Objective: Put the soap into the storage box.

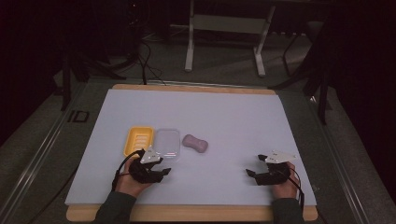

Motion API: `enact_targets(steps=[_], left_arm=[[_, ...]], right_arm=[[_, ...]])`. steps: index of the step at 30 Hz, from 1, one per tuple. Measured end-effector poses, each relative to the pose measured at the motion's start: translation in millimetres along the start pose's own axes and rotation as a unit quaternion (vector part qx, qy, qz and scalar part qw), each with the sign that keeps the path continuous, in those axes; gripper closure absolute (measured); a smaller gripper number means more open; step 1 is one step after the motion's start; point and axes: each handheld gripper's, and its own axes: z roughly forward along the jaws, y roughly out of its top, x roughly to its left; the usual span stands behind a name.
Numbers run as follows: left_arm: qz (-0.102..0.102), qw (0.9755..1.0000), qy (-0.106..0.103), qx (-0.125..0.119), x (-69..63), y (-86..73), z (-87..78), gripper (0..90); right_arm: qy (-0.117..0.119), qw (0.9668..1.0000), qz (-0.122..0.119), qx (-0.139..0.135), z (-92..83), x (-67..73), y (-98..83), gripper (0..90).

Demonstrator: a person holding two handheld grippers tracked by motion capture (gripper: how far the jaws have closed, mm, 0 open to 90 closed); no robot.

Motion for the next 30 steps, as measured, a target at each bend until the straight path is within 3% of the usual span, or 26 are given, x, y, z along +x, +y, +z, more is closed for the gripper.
enact_targets(steps=[6, 9, 24, 30], left_arm=[[0.009, 0.9999, 0.003, -0.006, 1.5, 8.7, -4.6, 45.3], [0.01, 0.9998, -0.009, -0.014, 3.3, 13.8, -7.9, 45.9], [0.037, 0.9991, -0.018, -0.005, 5.9, 28.5, -6.3, 47.9], [0.033, 0.999, -0.024, -0.016, 10.0, 37.4, -8.6, 46.8]], right_arm=[[-0.001, 1.0, -0.006, -0.006, -1.2, 1.3, -0.6, 17.8], [-0.006, 0.9999, -0.01, -0.005, -0.9, 2.6, -0.5, 17.7], [-0.01, 0.9998, -0.016, -0.008, -1.5, 4.2, -0.9, 21.1], [-0.012, 0.9998, -0.017, -0.008, -1.6, 4.5, -0.8, 22.4]])
